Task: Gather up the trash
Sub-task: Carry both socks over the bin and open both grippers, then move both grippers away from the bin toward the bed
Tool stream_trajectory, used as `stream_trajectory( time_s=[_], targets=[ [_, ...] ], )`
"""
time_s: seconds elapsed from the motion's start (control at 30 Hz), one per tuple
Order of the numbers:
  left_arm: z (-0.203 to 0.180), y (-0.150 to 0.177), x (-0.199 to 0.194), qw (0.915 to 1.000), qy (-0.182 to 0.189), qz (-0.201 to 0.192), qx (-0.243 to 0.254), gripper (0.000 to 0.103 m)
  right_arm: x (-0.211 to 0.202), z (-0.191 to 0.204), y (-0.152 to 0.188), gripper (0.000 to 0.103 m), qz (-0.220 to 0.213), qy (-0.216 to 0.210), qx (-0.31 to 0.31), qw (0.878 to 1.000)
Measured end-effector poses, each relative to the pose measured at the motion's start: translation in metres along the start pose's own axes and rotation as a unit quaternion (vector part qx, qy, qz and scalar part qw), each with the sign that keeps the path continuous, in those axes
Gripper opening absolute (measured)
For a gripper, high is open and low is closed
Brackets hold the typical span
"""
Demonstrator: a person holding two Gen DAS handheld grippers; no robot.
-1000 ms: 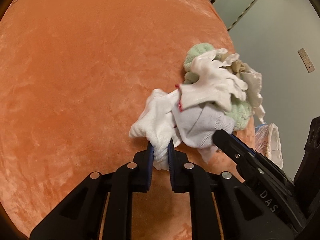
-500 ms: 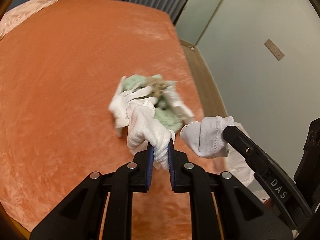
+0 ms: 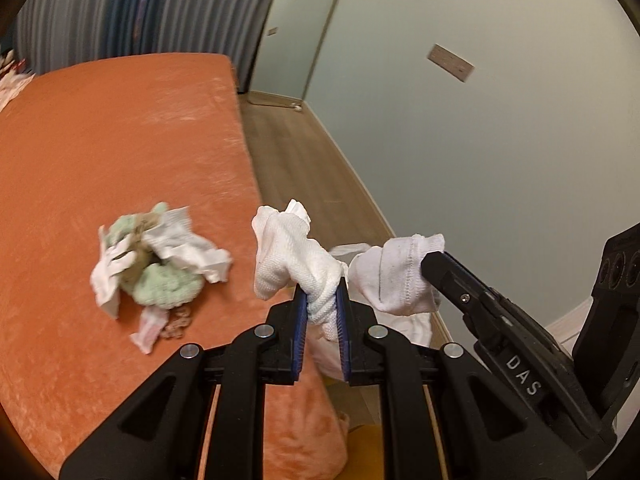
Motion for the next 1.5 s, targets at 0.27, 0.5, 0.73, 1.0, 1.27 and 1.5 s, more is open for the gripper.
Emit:
stream_trajectory(
  time_s=[0.27,0.5,0.73,1.0,1.27,1.5],
  targets=[
    [-0.067,-0.001,0.031,0.9986,0.029,0.023,0.037,0.013,-0.027,-0.063,-0.004,0.005,-0.016,0.041,0.035,0.998],
    [-0.093,0.0,0.06,0.9968,0.04,0.042,0.055,0.015,-0.029,-0.095,0.004,0.005,-0.009,0.065,0.054,0.996],
    [-0.102,0.0,0.072,0.9972,0.017,0.029,0.067,0.056,-0.022,-0.109,0.009,0.013,-0.007,0.081,0.065,0.995],
    [-0.092,-0.001,0.071,0.9979,0.0,0.027,0.058,0.058,-0.021,-0.113,0.007,0.035,-0.011,0.085,0.067,0.994],
    [-0.071,-0.002,0.06,0.9989,-0.01,0.022,0.04,0.059,-0.022,-0.101,0.007,0.05,-0.015,0.093,0.053,0.994],
    [-0.045,-0.005,0.047,0.9995,-0.022,0.012,0.019,0.059,-0.023,-0.082,0.004,0.065,-0.025,0.101,0.025,0.994]
  ],
)
Point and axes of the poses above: each gripper's, at about its wrist camera, not at the fingertips, and x roughly the way its jaws point, z to its left, y to its underside, the point moved 3 cm from there along x, roughly the way its jaws point, and after that the axes turned 2 degrees about -y, right-handed, at the moved point
